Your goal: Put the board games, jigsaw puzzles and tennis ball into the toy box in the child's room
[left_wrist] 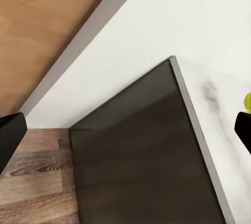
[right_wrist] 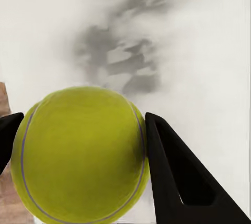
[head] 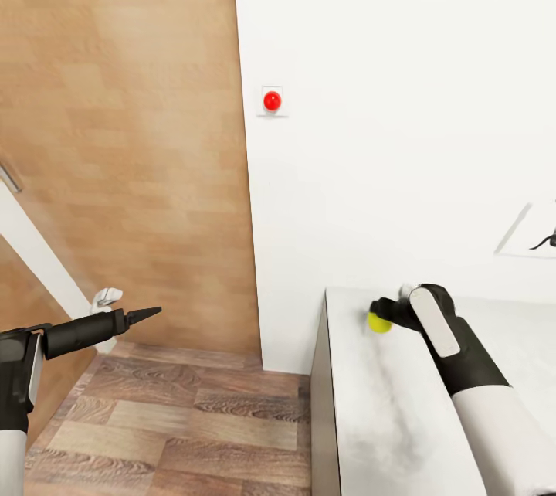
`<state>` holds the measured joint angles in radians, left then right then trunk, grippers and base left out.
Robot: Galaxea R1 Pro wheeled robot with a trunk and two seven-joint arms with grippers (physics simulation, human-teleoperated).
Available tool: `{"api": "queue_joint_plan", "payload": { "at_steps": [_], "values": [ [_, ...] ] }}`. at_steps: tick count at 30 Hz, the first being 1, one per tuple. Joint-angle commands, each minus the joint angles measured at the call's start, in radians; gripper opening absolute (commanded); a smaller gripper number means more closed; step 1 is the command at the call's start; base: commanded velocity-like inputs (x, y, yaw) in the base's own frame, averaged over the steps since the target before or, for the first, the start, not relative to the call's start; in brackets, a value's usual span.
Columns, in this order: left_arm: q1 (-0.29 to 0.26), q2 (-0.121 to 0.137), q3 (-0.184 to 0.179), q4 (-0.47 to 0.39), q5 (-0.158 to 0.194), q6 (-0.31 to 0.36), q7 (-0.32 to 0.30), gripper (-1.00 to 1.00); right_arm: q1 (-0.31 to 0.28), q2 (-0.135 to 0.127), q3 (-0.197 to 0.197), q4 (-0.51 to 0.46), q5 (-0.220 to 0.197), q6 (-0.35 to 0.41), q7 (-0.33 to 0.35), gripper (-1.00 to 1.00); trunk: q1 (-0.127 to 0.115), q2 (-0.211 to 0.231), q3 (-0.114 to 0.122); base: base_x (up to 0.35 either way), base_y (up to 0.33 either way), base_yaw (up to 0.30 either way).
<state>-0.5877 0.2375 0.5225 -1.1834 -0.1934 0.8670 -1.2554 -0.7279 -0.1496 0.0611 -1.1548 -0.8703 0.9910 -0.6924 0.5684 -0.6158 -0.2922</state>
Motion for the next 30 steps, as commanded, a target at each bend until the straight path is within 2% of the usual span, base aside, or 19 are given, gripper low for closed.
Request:
{"api": "queue_joint_plan", "payload": {
  "at_steps": [1, 4, 6, 9, 12, 17, 20, 26, 28, 30],
  "values": [
    [-0.001, 0.0, 0.002, -0.001, -0.011, 0.009, -0.01, 1.0, 0.016, -0.009, 0.0, -0.048, -0.015, 0.015, 0.001, -1.0, 0.0, -0.001, 0.0, 0.0, 0.0, 0.0],
    [-0.001, 0.0, 0.002, -0.001, -0.011, 0.009, -0.011, 1.0, 0.082, -0.021, -0.032, -0.186, -0.031, 0.049, 0.061, -1.0, 0.0, -0.001, 0.005, 0.0, 0.0, 0.0],
    [-0.001, 0.0, 0.002, -0.001, -0.01, 0.009, -0.012, 1.0, 0.156, -0.024, -0.089, -0.294, -0.067, 0.056, 0.135, -1.0, 0.0, -0.001, 0.008, 0.0, 0.0, 0.0],
    [-0.001, 0.001, 0.006, -0.001, -0.009, 0.009, -0.014, 1.0, 0.249, -0.024, -0.157, -0.367, -0.127, 0.056, 0.245, -1.0, 0.0, -0.001, 0.013, 0.0, 0.0, 0.0],
    [-0.001, 0.001, 0.008, -0.001, -0.009, 0.009, -0.015, 1.0, 0.309, -0.024, -0.219, -0.387, -0.162, 0.056, 0.402, -1.0, 0.0, -0.001, 0.018, 0.0, 0.0, 0.0],
    [-0.001, 0.002, 0.009, -0.001, -0.008, 0.009, -0.016, 1.0, 0.418, -0.021, -0.278, -0.391, -0.166, 0.039, 0.712, -1.0, 0.0, -0.001, 0.026, 0.0, -0.001, 0.0],
    [-0.002, 0.001, 0.01, -0.001, -0.008, 0.009, -0.017, 1.0, 0.461, -0.024, -0.307, -0.397, -0.168, 0.0, 0.785, -1.0, 0.0, -0.001, 0.03, 0.0, -0.06, 0.0],
    [-0.002, 0.002, 0.011, -0.005, -0.006, 0.01, -0.024, 1.0, 0.476, -0.023, -0.33, -0.395, -0.166, -0.02, 0.887, -1.0, 0.0, -0.001, 0.04, 0.0, -0.068, 0.0],
    [-0.002, 0.002, 0.01, -0.005, -0.006, 0.012, -0.057, 1.0, 0.475, -0.024, -0.334, -0.395, -0.165, -0.022, 0.906, -1.0, 0.0, -0.001, 0.043, 0.0, -0.012, 0.0],
    [-0.001, 0.002, 0.01, -0.005, -0.007, 0.015, -0.114, 1.0, 0.475, -0.024, -0.337, -0.395, -0.165, -0.024, 0.928, -1.0, 0.0, -0.001, 0.046, 0.0, -0.005, 0.0]
  ]
}}
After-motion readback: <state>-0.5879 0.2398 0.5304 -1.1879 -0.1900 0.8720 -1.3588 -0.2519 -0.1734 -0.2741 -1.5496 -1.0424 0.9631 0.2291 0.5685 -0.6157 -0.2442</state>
